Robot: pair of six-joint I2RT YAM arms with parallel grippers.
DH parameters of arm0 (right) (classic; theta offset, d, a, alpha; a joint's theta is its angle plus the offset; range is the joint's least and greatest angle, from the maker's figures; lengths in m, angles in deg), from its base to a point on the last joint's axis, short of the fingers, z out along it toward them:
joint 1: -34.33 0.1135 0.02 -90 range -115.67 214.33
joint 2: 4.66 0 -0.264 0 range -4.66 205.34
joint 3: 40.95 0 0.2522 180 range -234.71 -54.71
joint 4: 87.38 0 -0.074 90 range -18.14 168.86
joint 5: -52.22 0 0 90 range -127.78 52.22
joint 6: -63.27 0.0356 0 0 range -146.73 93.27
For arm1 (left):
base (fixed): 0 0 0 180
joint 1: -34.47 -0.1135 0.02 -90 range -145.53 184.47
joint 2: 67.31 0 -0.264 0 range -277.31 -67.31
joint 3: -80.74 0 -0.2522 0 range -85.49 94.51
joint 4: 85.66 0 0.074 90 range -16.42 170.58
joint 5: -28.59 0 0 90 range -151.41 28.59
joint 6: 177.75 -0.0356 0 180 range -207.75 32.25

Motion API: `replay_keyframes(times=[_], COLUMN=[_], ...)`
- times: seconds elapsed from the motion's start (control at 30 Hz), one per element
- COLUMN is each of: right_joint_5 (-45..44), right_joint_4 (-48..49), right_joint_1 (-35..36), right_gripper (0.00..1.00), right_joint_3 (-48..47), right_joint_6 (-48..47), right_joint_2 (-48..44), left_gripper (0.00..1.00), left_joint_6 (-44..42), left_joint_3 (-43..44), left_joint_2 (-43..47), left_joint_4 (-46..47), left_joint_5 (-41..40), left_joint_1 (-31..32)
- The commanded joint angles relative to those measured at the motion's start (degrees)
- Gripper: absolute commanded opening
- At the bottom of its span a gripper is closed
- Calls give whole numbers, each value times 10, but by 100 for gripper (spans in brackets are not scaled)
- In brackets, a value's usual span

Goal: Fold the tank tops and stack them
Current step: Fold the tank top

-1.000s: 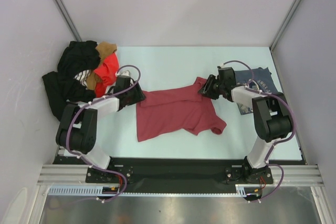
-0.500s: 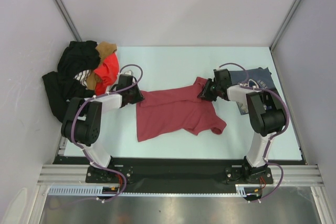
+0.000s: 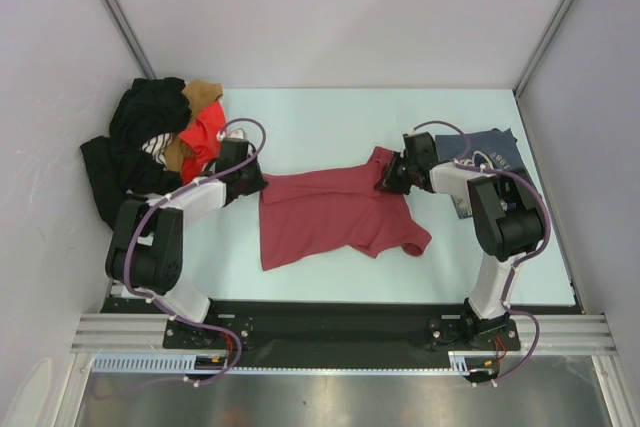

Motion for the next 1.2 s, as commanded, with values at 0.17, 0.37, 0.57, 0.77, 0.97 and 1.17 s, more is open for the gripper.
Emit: replay_keyframes(times=[0.17,0.37,0.57,0.77,0.97,1.17], right_joint_5=[-11,-28,-39,-64,-91,-130], right_joint_4=[-7,-4,-10,-33,-83,-139], right_joint_1=[7,21,28,28,31,81], right_gripper=[3,4,20,39,53,46], right_joint_3=[14,39,38,42,69,179], right_joint_6=[-3,9,8,-8,-26,3], right_joint_2=[-40,-50,-44,-93,-178,-338], left_gripper=[10,13,25,60,70,70], left_joint_6=[-12,-4,-2,-16,-16,11], left_joint_3=[1,-11,-14,-25,-57,-188], left_joint_2=[12,-24,-34,28,114,264], left_joint_4=[5,24,30,7,-30,-37], left_joint_5=[-9,10,13,-13,-9,24], left_joint_1=[-2,-2,-2,-2,-1,19])
